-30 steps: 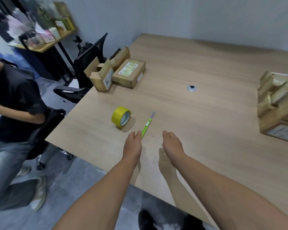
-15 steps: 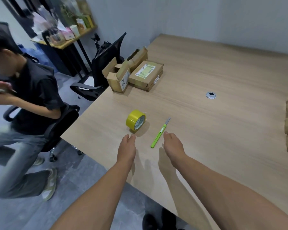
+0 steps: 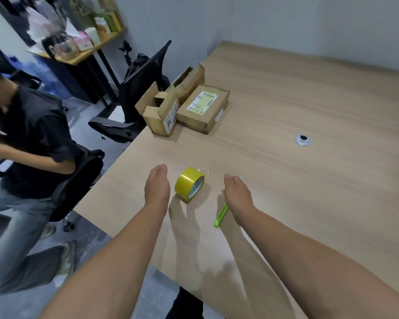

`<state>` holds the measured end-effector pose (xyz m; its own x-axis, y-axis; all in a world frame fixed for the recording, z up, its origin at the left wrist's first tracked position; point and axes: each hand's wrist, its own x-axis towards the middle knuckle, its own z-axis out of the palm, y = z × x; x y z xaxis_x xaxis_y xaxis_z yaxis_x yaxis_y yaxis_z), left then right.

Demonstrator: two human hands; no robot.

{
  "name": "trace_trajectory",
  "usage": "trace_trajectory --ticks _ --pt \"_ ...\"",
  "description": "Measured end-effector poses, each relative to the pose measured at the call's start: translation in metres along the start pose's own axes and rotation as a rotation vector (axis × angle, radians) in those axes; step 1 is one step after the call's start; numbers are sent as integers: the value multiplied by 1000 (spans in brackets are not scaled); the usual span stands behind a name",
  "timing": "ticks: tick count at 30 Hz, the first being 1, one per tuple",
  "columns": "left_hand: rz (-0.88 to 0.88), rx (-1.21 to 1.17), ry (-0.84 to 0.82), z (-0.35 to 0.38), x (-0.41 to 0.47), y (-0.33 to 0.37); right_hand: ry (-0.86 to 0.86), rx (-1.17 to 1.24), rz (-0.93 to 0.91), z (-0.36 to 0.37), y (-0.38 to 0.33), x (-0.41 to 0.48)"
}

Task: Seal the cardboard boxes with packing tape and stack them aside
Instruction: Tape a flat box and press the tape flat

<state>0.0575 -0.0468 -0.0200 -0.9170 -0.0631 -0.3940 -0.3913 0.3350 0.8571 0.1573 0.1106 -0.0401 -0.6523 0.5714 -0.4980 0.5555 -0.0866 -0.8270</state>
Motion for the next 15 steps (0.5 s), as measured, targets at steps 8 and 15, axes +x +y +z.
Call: trace_trajectory --ticks 8,15 --pt "-2 41 -145 26 85 42 85 35 33 34 -47 66" --pt "5 59 -232 51 143 65 123 133 102 60 -80 126"
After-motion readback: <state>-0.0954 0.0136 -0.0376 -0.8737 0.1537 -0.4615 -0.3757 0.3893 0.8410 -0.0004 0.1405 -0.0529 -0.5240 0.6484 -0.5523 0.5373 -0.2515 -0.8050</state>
